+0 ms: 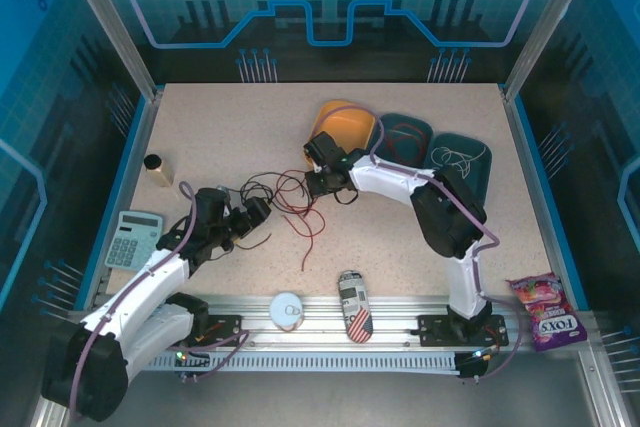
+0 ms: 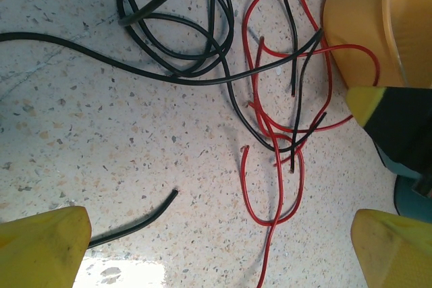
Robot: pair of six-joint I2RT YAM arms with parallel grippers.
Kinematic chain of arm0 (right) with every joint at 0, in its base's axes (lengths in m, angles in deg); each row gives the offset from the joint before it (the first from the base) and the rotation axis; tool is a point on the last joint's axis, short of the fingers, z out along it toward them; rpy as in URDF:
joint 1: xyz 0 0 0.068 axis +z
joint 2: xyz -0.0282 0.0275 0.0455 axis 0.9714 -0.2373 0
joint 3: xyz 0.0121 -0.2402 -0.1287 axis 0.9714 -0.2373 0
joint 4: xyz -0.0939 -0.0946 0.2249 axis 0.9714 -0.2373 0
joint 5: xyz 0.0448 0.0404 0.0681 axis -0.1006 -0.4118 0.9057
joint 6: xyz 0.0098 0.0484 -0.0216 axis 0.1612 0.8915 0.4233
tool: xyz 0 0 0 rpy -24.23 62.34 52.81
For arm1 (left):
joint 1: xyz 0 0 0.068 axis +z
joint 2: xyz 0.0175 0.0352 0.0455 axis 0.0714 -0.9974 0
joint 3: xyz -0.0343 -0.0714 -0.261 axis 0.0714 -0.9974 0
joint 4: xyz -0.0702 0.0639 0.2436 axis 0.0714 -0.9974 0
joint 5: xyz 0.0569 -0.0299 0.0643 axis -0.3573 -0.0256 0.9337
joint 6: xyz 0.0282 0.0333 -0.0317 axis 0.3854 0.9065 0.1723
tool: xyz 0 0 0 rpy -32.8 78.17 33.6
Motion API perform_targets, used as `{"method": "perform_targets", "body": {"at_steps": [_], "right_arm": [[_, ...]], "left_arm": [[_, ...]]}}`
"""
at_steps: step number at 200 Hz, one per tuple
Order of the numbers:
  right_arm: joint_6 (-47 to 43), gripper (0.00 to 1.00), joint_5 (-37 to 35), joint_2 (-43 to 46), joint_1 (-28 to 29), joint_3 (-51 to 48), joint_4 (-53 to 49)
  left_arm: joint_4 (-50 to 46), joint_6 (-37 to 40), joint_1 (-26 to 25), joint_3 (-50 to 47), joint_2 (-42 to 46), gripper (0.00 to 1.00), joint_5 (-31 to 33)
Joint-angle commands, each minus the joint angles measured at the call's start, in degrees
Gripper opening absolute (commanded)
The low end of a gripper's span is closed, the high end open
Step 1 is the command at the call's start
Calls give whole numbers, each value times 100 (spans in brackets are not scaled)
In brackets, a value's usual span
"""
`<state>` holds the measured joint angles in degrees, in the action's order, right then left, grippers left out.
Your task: Untangle the cables
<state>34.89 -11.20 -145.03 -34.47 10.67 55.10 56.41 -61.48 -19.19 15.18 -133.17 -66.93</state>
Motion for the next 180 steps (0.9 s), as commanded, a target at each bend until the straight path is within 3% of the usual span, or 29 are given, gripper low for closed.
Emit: {"method": "perform_targets", "body": {"at_steps": [1, 46, 107, 180], "right_arm": [[-307, 0, -432, 633, 286, 158, -186], [-790, 0, -1408, 1341, 729, 405, -537], [-1254, 0, -1727, 2058, 979, 792, -535], [-1737, 0, -2207, 2302, 1243, 1670, -674]], "left_arm": [[-79, 76, 59, 85, 28, 99, -22], [7, 124, 59, 74, 138, 99, -107], [219, 195, 59, 97, 343, 99, -260], [634, 293, 60, 82, 429, 99, -534]]}}
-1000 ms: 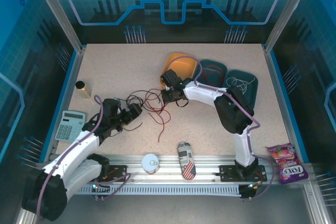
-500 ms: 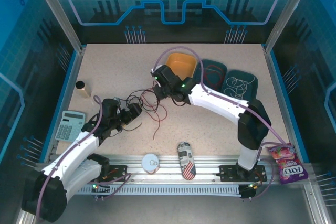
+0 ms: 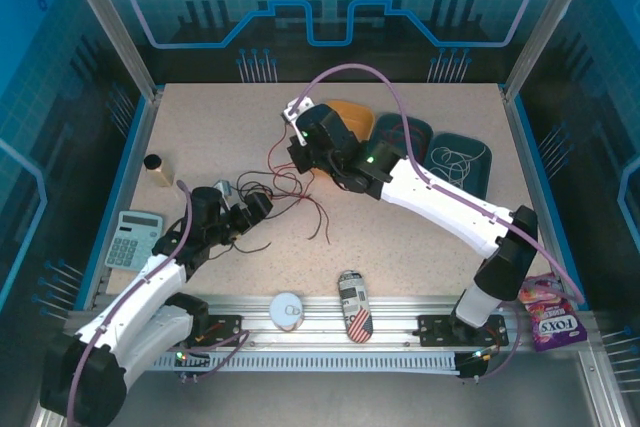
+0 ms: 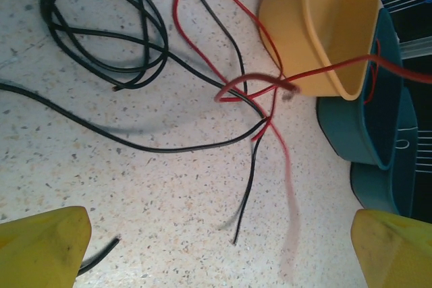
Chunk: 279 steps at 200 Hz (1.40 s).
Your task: Untangle the cables
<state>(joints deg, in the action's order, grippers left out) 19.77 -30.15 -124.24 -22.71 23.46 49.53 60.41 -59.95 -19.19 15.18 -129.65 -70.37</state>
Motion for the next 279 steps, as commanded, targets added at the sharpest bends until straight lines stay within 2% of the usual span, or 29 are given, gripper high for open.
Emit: {"method": "perform_targets", "body": {"at_steps": [1, 120, 158, 208, 252, 279], "right_arm": [[-224, 0, -313, 224, 71, 409, -117], [-231, 2, -190, 1039, 84, 844, -368], [-313, 0, -232, 1333, 111, 988, -451], [-439, 0, -536, 1584, 111, 986, -570], [-472, 0, -1297, 1544, 81, 1181, -1077], [-377, 0, -1470, 1539, -61, 1184, -1328]], "left_arm": [[238, 137, 59, 81, 81, 99, -193], [80, 73, 60, -34, 102, 99, 27], [61, 33, 59, -71, 105, 99, 64], [83, 15, 59, -66, 84, 99, 78], [112, 36, 59, -11, -23, 99, 52], [129, 39, 59, -16, -55, 99, 42]]}}
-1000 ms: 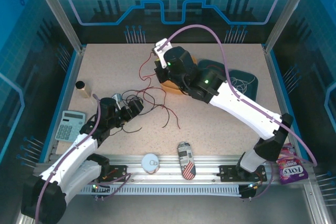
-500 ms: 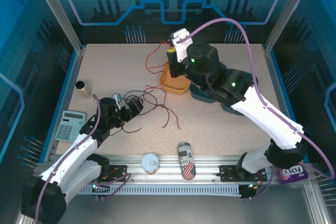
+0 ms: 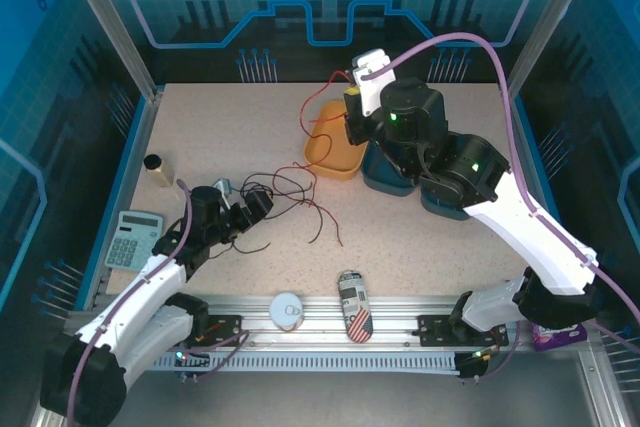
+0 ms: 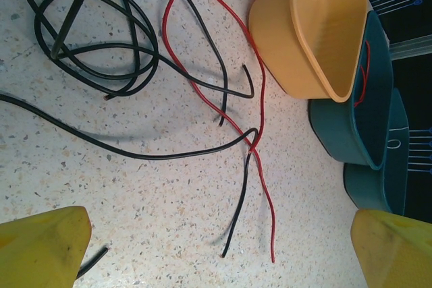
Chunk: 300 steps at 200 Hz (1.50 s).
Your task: Untangle the cables
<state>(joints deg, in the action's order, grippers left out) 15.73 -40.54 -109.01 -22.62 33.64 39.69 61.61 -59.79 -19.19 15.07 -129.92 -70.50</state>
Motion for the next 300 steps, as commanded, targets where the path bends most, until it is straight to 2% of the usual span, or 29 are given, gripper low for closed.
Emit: {"method": "perform_targets", "body": {"at_steps": [1, 43, 108, 181, 233, 300], "right_arm": [[34, 0, -440, 19, -84, 160, -350], [301, 0, -416, 132, -552, -92, -518], [725, 0, -170, -56, -1825, -207, -1267], [1075, 0, 849, -321, -3215, -777, -1406], [1139, 0, 1233, -797, -3555, -777, -1476], [1356, 0, 1608, -1368, -3726, -571, -1880]], "left_arm": [[4, 27, 59, -5, -33, 99, 56], [21, 42, 59, 3, -109, 99, 29], [25, 30, 59, 23, -120, 99, 29], [-59, 22, 59, 61, -106, 99, 12], [-109, 22, 59, 26, -29, 99, 36], [-190, 48, 59, -5, 57, 99, 82]]}}
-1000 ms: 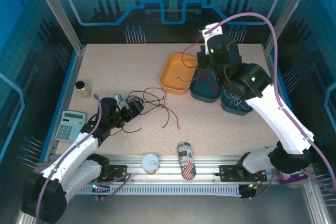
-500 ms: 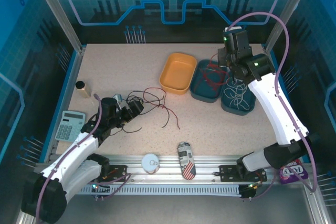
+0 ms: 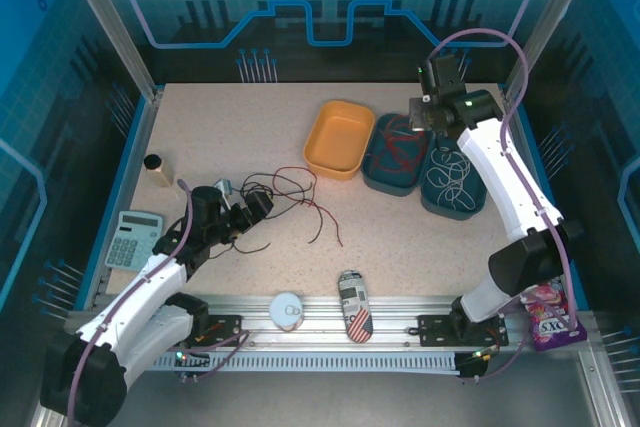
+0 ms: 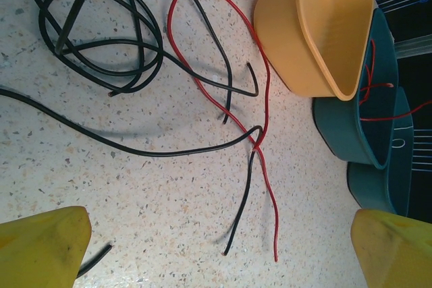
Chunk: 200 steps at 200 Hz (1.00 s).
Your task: Untangle the cables
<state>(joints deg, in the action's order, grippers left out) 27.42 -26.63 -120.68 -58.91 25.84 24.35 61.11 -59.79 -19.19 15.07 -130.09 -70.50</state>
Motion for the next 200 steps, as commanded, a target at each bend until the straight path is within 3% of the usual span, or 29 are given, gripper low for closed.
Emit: {"method": "perform_targets", "body": {"at_steps": [1, 55, 150, 200], "right_arm": [[188, 0, 224, -210, -104, 216, -357], [284, 0, 275, -848, -231, 697, -1051], [102, 0, -511, -2498, -443, 1688, -1062], [91, 0, -339, -2981, -510, 1654, -838]], "left_arm": [[-147, 48, 59, -1, 71, 99, 82], [-127, 38, 59, -6, 80, 99, 67], [-120, 84, 59, 74, 18, 99, 33], [-189, 94, 59, 39, 82, 99, 20]]}}
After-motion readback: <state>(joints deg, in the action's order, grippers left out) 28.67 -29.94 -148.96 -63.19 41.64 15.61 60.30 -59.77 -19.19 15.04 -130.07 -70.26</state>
